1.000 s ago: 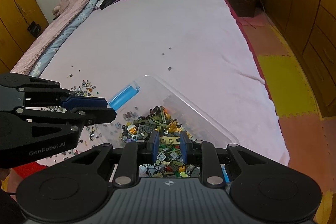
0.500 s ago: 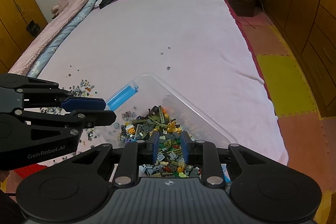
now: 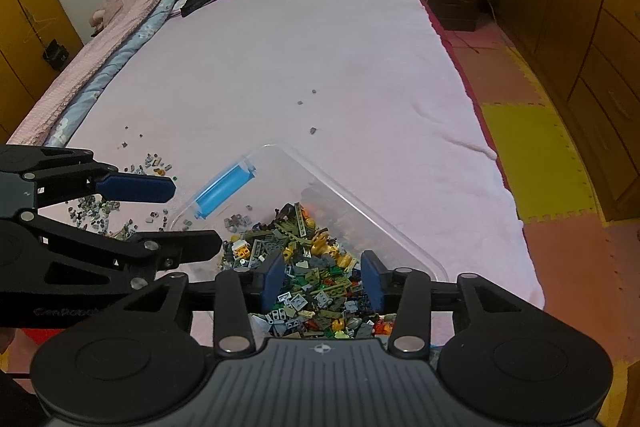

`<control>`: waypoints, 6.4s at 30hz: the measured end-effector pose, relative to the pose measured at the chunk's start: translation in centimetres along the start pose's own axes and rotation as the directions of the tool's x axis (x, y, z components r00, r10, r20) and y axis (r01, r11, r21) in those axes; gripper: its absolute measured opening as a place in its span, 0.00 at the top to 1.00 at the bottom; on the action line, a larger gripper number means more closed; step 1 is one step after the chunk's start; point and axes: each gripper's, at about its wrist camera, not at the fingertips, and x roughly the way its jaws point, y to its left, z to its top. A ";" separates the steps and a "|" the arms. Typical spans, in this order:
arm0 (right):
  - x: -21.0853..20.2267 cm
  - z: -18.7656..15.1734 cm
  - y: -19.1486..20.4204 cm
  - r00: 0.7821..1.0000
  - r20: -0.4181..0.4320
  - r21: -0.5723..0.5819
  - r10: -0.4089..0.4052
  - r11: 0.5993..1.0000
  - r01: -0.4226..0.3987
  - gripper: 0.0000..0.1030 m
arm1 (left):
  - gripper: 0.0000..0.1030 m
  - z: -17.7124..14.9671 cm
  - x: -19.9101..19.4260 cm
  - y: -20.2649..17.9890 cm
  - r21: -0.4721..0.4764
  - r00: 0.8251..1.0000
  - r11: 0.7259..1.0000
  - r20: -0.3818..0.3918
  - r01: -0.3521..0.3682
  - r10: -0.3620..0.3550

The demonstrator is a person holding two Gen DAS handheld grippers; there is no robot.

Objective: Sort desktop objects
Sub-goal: 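Lower both held bricks into the box and open both tools, then move both open tools back over the scattered bricks, then close the left tool on a grey plate while the right tool grasps a grey brick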

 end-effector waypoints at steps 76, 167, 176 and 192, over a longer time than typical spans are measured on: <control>11.8 -6.0 40.8 0.964 -0.265 -0.465 -0.033 0.880 -0.098 0.28 | 0.30 -34.3 -6.9 36.7 -0.402 0.879 0.812 -0.398 -0.423 0.261; 22.9 -10.0 39.9 0.909 -0.396 -0.350 -0.130 0.936 -0.019 0.38 | 0.84 -32.8 -2.5 41.2 -0.431 0.961 0.882 -0.266 -0.191 0.078; 23.8 -10.7 39.3 0.908 -0.397 -0.339 -0.134 0.941 -0.009 0.50 | 0.84 -32.2 -2.5 40.6 -0.420 0.964 0.891 -0.257 -0.170 0.063; 26.5 -13.3 39.6 0.915 -0.349 -0.775 -0.202 0.611 -0.161 0.76 | 0.84 -32.1 -2.6 40.2 -0.416 0.965 0.896 -0.258 -0.157 0.050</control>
